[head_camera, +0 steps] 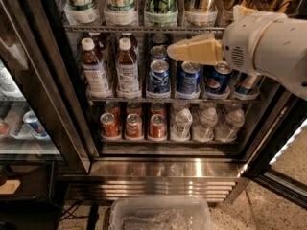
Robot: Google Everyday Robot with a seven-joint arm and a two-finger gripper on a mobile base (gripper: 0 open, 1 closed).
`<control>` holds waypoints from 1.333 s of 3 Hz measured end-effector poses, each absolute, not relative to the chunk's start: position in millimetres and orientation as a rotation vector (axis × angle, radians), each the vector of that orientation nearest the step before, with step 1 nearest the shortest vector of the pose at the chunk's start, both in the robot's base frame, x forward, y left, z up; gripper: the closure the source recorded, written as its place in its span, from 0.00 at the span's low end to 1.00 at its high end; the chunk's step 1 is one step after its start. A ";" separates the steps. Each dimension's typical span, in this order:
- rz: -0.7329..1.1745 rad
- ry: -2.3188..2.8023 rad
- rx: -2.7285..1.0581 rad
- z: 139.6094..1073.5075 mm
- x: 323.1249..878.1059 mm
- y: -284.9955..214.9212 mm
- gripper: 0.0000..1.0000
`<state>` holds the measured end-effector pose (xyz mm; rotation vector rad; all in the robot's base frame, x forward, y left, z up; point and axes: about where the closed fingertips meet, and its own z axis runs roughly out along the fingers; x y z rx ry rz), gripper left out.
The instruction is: Pick orange can from top shelf of fridge
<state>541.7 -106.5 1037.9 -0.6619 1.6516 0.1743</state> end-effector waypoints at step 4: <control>-0.030 1.448 -0.432 1064.2 578.0 -111.6 0.00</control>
Offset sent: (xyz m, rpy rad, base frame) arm 0.0236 -0.0014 0.0121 0.0237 -0.2944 -0.1958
